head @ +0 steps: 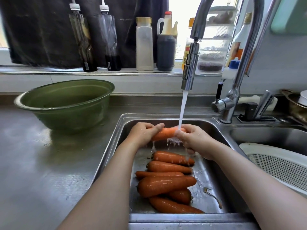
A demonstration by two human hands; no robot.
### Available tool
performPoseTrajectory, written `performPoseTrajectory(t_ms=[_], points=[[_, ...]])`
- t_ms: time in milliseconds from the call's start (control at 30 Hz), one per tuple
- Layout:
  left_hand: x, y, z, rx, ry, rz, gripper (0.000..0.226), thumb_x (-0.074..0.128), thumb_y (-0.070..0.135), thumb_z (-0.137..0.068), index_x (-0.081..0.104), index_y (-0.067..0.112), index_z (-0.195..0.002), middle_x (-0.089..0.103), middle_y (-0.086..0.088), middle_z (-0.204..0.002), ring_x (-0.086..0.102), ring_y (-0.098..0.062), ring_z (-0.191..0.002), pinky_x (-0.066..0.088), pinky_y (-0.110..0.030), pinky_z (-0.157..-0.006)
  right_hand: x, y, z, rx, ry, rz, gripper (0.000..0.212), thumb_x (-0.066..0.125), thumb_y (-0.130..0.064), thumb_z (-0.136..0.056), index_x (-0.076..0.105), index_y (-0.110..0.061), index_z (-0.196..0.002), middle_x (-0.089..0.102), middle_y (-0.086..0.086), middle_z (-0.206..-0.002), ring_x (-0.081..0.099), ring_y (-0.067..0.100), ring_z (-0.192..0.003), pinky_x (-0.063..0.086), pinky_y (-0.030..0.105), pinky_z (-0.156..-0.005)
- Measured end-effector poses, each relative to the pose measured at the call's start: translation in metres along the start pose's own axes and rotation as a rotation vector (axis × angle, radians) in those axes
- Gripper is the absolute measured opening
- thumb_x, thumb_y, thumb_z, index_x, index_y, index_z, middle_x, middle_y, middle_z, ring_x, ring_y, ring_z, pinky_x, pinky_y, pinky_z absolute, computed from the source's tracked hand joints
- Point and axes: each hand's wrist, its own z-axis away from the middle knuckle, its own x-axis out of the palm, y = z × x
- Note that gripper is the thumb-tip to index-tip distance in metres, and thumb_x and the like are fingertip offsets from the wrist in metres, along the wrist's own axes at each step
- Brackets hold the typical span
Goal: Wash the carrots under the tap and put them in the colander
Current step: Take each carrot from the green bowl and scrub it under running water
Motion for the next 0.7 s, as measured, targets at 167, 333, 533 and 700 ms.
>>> performPoseTrajectory(t_ms=[167,333,533,700], points=[[-0.006,0.004,0.001,0.060,0.087,-0.025,0.044,0.060,0.061,-0.095,0.065,0.026,-0.068,0.057,0.010,-0.066,0.054,-0.010,-0.068,0.035,-0.027,-0.060,0.007,-0.001,-0.001,-0.067,0.191,0.025,0.034,0.073,-0.043,-0.093,0.073,-0.026,-0.123,0.073,-0.006,-0.087,0.066,0.010,-0.073,0.047,0.023,-0.058],[-0.004,0.008,0.005,0.083,0.078,0.010,0.039,0.064,0.062,-0.092,0.076,0.026,-0.082,0.068,0.008,-0.078,0.062,-0.009,-0.078,0.039,-0.025,-0.064,0.010,-0.008,-0.001,-0.056,0.276,-0.049,0.040,0.080,-0.049,-0.085,0.078,-0.015,-0.106,0.075,0.004,-0.072,0.070,0.017,-0.061,0.055,0.026,-0.055],[-0.010,0.003,0.004,0.051,0.102,-0.043,0.039,0.069,0.059,-0.090,0.074,0.024,-0.073,0.066,0.007,-0.071,0.061,-0.011,-0.073,0.041,-0.026,-0.063,-0.016,-0.007,0.005,0.087,-0.166,-0.085,0.025,0.057,-0.025,-0.105,0.071,-0.012,-0.122,0.079,0.014,-0.106,0.077,0.030,-0.100,0.062,0.046,-0.087],[-0.008,0.007,0.005,0.035,0.109,-0.049,0.040,0.068,0.060,-0.090,0.072,0.023,-0.075,0.063,0.007,-0.071,0.058,-0.009,-0.071,0.038,-0.026,-0.060,-0.010,-0.006,0.005,0.014,-0.060,-0.061,0.023,0.069,-0.025,-0.098,0.073,-0.015,-0.118,0.081,0.008,-0.098,0.079,0.022,-0.093,0.062,0.043,-0.084]])
